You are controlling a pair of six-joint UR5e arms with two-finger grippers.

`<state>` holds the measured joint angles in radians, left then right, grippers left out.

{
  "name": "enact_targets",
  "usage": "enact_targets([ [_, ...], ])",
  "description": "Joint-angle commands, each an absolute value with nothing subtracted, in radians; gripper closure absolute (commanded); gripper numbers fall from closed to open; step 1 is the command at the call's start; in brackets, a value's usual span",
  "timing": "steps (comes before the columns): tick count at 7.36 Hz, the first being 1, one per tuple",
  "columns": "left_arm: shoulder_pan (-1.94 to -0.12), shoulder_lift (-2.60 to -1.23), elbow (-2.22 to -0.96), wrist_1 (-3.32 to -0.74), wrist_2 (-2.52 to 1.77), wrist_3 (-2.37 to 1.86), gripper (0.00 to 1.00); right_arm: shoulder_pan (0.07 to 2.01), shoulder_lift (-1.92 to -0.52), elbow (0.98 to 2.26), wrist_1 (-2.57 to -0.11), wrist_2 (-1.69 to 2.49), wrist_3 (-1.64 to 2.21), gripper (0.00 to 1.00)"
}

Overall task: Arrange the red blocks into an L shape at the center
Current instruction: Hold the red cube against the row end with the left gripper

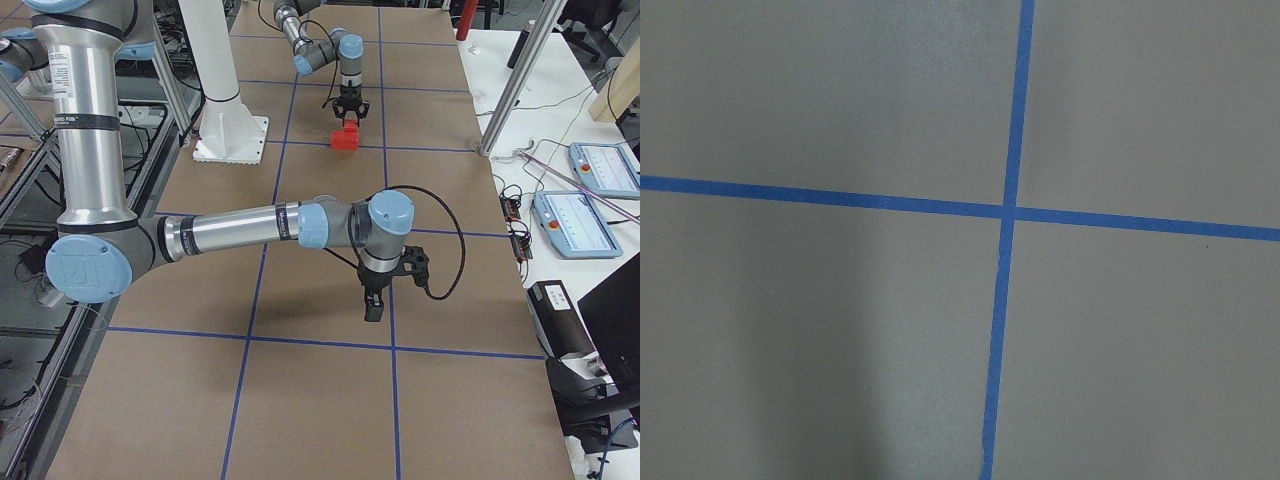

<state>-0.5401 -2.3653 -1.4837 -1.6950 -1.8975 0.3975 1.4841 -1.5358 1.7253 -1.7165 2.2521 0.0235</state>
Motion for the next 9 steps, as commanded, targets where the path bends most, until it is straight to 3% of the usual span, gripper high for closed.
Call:
enact_targets([
  [1, -0.54, -2.365, -1.474, -1.697, -1.898, 0.422, 0.92, 1.483, -1.532, 1.723, -1.717, 2.252, 0.025, 0.0],
  [4, -0.54, -2.368, -1.451, -1.721, -1.898, 0.443, 0.85, 1.485, -1.534, 1.723, -1.717, 2.252, 0.025, 0.0],
  [9, -0.54, -2.37, -1.447, -1.732, -1.908, 0.436, 0.87, 1.483, -1.536, 1.723, -1.717, 2.253, 0.025, 0.0],
])
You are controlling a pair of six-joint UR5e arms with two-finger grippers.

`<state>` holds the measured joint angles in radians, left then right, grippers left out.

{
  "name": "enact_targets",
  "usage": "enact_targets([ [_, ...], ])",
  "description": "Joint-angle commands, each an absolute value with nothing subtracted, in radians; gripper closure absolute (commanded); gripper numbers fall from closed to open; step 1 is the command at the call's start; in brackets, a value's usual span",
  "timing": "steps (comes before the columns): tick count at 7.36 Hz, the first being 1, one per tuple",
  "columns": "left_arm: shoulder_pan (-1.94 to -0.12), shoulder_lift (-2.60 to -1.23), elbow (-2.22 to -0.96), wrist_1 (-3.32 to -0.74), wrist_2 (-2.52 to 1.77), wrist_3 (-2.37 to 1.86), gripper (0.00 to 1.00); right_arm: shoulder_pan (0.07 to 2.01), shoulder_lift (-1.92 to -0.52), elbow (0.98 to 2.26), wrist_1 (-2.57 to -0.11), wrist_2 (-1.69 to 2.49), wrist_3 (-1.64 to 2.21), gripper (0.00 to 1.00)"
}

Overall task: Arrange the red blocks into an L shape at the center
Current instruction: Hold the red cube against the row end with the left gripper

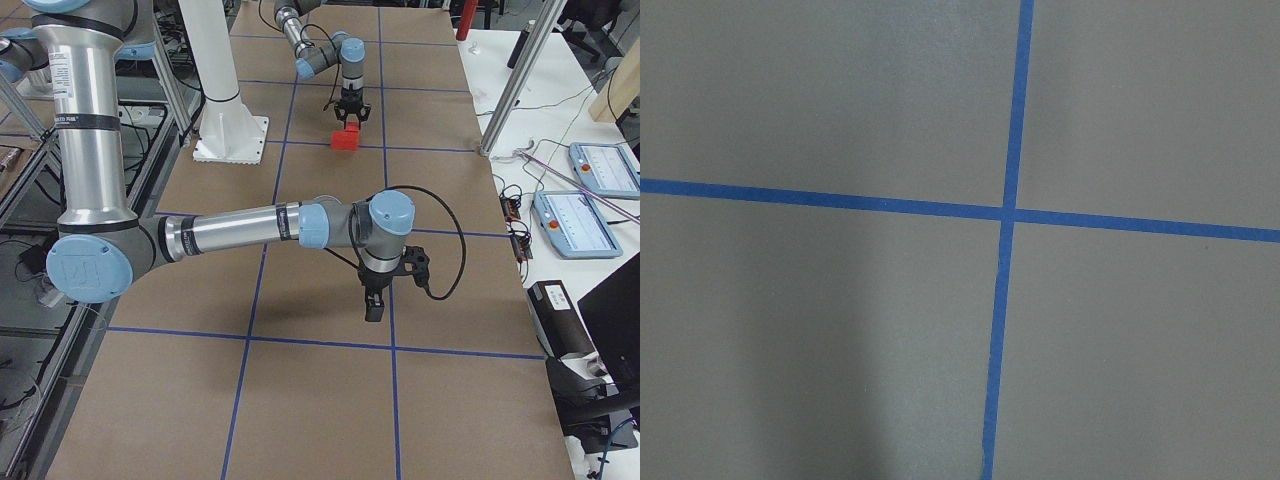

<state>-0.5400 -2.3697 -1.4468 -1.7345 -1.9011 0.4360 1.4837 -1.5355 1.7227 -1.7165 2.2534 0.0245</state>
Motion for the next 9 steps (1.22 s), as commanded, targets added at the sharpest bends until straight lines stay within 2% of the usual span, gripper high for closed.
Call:
enact_targets([
  [1, -0.541, -2.368, -1.447, -1.727, -1.939, 0.436, 0.87, 1.485, -1.536, 1.723, -1.717, 2.253, 0.025, 0.0],
  [9, -0.557, -2.368, -1.445, -1.738, -1.959, 0.399, 0.8, 1.483, -1.534, 1.726, -1.717, 2.253, 0.025, 0.0],
])
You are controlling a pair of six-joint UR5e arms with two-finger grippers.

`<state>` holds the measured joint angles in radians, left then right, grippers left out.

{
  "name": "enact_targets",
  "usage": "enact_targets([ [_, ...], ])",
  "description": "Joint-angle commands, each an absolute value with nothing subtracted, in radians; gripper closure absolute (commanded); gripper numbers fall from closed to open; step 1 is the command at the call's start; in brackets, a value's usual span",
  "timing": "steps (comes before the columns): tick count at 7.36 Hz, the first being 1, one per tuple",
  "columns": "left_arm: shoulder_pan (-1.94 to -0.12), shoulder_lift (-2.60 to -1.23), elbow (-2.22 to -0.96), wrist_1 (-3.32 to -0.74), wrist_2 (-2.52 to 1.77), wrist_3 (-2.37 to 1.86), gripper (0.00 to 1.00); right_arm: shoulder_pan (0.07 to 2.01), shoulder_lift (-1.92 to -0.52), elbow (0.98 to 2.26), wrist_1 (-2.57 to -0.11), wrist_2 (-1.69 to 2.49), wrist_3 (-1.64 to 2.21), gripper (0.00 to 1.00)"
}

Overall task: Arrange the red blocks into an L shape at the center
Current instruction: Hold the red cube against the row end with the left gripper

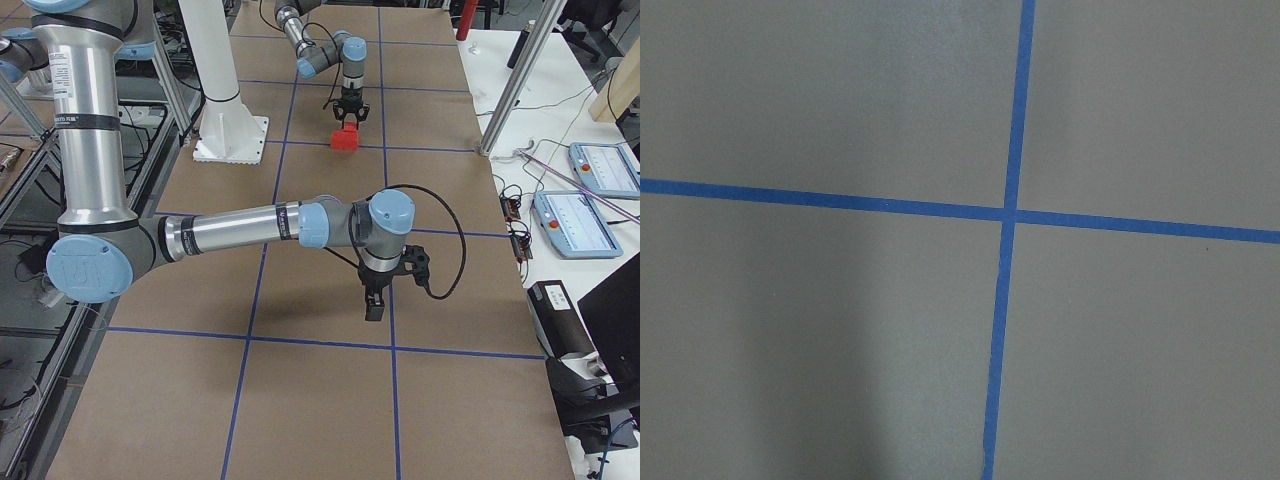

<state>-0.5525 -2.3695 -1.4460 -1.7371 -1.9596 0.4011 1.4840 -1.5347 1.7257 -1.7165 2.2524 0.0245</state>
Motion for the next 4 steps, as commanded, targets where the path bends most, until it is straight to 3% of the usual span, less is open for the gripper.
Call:
enact_targets([
  [1, -0.557, -2.37, -1.445, -1.738, -1.959, 0.399, 0.79, 1.485, -1.532, 1.726, -1.717, 2.252, 0.026, 0.0],
  [4, -0.555, -2.37, -1.445, -1.738, -1.959, 0.399, 0.73, 1.483, -1.532, 1.724, -1.717, 2.253, 0.025, 0.0],
])
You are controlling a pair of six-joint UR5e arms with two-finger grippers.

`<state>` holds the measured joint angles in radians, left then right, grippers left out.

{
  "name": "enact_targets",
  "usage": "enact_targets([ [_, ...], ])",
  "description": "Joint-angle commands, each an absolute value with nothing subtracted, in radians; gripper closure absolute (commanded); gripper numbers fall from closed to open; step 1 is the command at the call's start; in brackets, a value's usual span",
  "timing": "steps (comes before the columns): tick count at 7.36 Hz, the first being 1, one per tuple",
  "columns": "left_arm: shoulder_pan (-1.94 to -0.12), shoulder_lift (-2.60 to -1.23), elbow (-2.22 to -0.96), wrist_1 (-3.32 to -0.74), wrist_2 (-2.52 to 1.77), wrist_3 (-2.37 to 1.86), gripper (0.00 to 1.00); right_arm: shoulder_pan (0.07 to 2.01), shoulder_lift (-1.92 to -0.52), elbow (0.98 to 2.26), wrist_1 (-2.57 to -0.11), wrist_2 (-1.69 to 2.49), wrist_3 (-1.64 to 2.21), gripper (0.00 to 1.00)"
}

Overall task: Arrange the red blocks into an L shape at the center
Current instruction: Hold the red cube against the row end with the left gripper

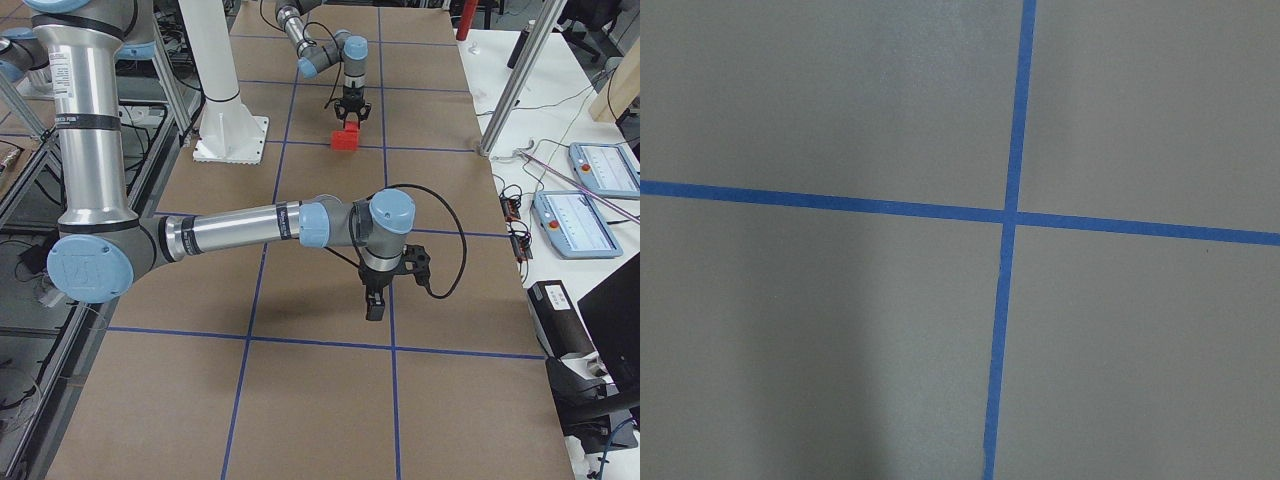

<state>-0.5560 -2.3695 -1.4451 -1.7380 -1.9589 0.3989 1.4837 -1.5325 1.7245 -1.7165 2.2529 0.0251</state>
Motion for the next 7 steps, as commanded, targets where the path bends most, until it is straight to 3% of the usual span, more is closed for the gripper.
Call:
enact_targets([
  [1, -0.554, -2.37, -1.445, -1.74, -1.959, 0.397, 0.71, 1.485, -1.532, 1.726, -1.717, 2.253, 0.025, 0.0],
  [7, -0.548, -2.372, -1.431, -1.763, -1.959, 0.396, 0.67, 1.485, -1.532, 1.726, -1.717, 2.253, 0.025, 0.0],
])
